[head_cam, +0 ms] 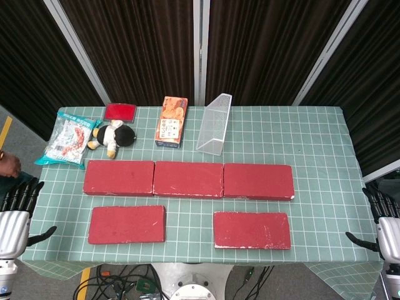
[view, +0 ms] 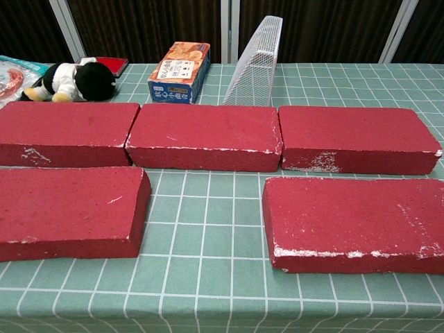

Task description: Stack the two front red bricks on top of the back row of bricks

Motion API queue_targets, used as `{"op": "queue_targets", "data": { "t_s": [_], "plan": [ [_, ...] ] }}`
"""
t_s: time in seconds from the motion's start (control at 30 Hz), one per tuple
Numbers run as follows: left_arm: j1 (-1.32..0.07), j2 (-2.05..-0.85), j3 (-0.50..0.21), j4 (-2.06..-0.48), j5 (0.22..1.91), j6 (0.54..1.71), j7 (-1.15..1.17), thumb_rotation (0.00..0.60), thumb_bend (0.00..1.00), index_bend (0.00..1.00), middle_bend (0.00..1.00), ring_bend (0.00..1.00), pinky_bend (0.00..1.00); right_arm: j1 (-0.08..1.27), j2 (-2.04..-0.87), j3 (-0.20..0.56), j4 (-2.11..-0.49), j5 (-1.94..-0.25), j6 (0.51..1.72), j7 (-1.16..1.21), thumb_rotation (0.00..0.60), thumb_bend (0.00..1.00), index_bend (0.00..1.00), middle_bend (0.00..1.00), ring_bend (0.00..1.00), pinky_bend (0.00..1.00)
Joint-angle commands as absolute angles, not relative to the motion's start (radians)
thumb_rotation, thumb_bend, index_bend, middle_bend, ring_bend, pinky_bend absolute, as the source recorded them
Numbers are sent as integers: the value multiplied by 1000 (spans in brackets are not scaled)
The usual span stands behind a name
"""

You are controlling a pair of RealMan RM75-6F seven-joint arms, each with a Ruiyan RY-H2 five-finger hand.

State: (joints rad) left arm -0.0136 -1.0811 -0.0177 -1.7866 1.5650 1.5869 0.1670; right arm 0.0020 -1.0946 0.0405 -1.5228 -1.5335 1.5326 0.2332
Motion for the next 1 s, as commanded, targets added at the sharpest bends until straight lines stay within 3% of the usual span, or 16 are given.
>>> {"op": "queue_targets", "data": {
  "t_s": [0.03, 0.57, 1.0],
  "plan": [
    [-13, -1081, -17, -1789, 1563, 1584, 169, 600, 19, 35, 0, 0, 0, 2, -1095, 40, -1522, -1534, 1532, 234, 600, 0, 0, 0, 0, 0],
    [-29, -1081, 6, -1814, 1593, 1541, 115, 600, 18, 35, 0, 0, 0, -1, -1093, 41, -1525, -1538, 1542, 229, 600, 0, 0, 0, 0, 0],
    [-131, -1124, 67, -1904, 1644, 1324, 80, 600, 0, 35, 0, 0, 0, 11, -1016, 77, -1603, -1534, 1563, 229, 600, 0, 0, 0, 0, 0]
  ]
}}
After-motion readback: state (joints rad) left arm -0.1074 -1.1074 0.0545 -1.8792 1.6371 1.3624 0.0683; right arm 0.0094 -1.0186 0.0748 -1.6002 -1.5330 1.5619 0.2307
